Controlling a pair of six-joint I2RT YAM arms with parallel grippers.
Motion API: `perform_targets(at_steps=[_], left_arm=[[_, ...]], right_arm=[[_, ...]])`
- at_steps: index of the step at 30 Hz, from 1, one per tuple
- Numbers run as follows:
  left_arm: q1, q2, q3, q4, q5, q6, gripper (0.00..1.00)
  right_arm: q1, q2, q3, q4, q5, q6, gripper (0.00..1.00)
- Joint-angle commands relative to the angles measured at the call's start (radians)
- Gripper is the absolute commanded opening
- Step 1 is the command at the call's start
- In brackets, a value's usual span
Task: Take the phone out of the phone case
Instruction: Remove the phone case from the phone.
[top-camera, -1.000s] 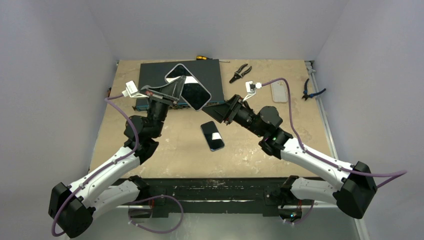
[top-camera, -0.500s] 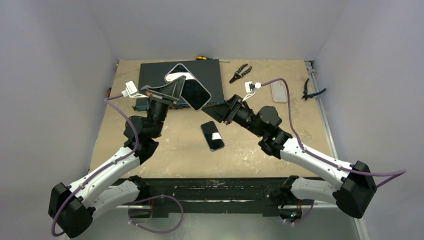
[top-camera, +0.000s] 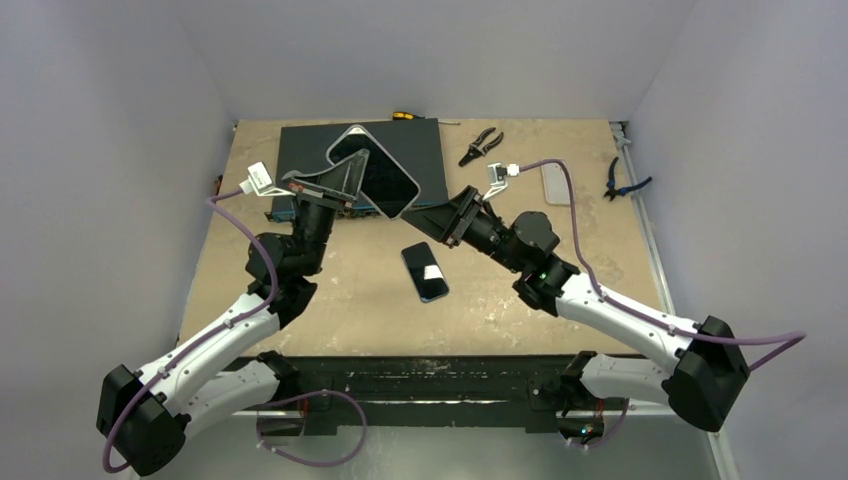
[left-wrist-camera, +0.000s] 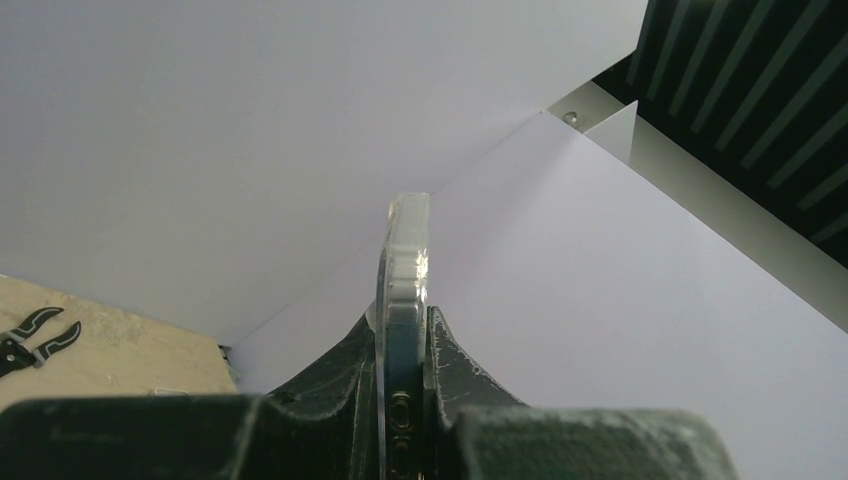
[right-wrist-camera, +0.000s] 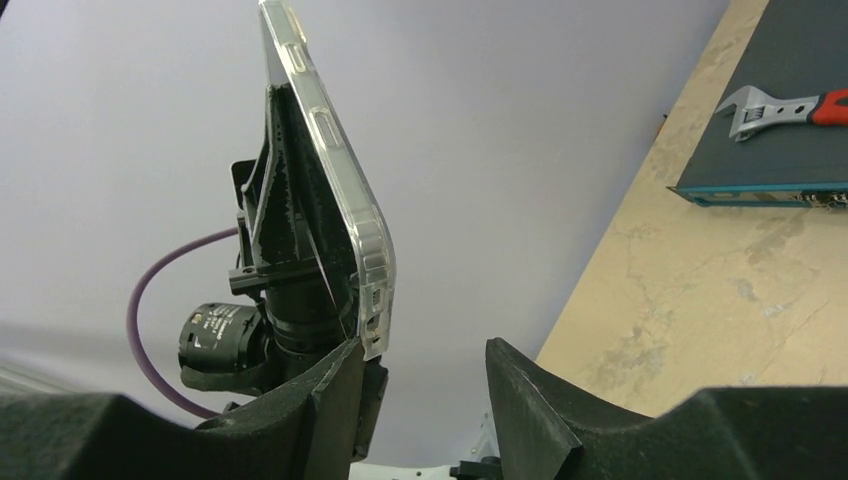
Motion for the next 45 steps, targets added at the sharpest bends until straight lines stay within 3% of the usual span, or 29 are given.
perform_targets(at_steps=[1, 30, 45], left_arm=[[-0.029, -0.024, 0.011, 0.139, 0.077, -0.032, 0.0], [-0.052, -0.033, 0.069, 0.16, 0.171, -0.053, 0.0], [-0.062, -0.023, 0.08, 0.184, 0.193, -0.086, 0.0]], right_arm=[[0.0, 0.032, 0.01, -0.022, 0.069, 0.047, 0.51], [-0.096, 0.145, 0.061, -0.174, 0.096, 0.077, 0.5], [-0.154, 0.16, 0.04, -0.165, 0.093, 0.074, 0.45]])
